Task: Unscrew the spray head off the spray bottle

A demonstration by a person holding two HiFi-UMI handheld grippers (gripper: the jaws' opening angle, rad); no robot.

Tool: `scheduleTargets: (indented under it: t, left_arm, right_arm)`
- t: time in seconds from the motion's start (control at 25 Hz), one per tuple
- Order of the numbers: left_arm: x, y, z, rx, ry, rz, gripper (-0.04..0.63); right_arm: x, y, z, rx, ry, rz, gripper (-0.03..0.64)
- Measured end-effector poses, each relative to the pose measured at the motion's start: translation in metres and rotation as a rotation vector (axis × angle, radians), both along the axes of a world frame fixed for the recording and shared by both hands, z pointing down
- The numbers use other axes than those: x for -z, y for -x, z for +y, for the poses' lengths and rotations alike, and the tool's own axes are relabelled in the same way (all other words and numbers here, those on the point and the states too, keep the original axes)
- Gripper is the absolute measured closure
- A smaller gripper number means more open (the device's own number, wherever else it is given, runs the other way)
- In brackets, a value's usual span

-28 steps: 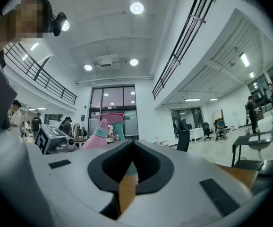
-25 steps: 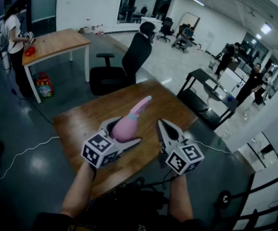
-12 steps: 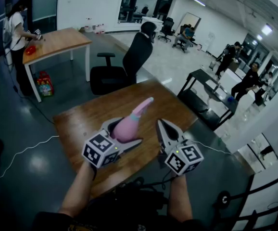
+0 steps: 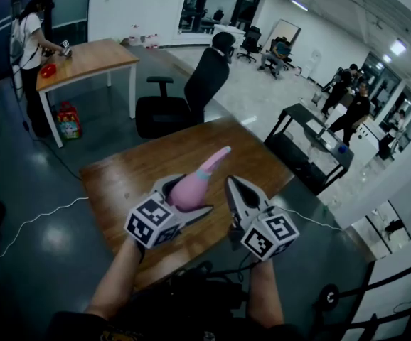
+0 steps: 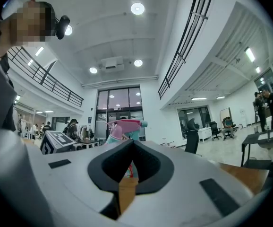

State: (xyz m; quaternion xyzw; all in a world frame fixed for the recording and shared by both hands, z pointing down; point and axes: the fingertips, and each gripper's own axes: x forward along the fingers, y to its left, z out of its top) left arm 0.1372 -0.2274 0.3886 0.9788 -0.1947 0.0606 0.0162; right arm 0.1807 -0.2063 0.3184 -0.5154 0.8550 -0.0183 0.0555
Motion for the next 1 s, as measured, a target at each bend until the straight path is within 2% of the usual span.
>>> scheduleTargets:
  t: [0.24, 0.4, 0.48, 0.64, 0.8, 1.0]
  left_arm:
    - [-0.004, -0.002, 0.001, 0.027, -0.068, -0.030, 0.141]
    - [-0.004, -0.006, 0.004, 0.028, -0.100, -0.037, 0.141]
    - [-0.004, -0.007, 0.006, 0.028, -0.112, -0.034, 0.141]
    - [0.001, -0.010, 0.013, 0.024, -0.146, -0.018, 0.141]
    - [0.003, -0.011, 0.016, 0.037, -0.175, -0.032, 0.141]
    - [-0.002, -0.015, 0.022, 0.020, -0.174, -0.054, 0.141]
  right_arm:
    - [0.007, 0.017, 0.006, 0.093, -0.011, -0.085, 0.603]
    - [0.012, 0.029, 0.011, 0.180, -0.008, -0.139, 0.471]
    - [0.010, 0.034, 0.012, 0.197, -0.003, -0.138, 0.453]
    - [0.010, 0.038, 0.011, 0.197, 0.004, -0.136, 0.453]
    - [0.010, 0.040, 0.011, 0.187, -0.001, -0.125, 0.453]
    - [0.008, 0.042, 0.018, 0.211, -0.018, -0.082, 0.471]
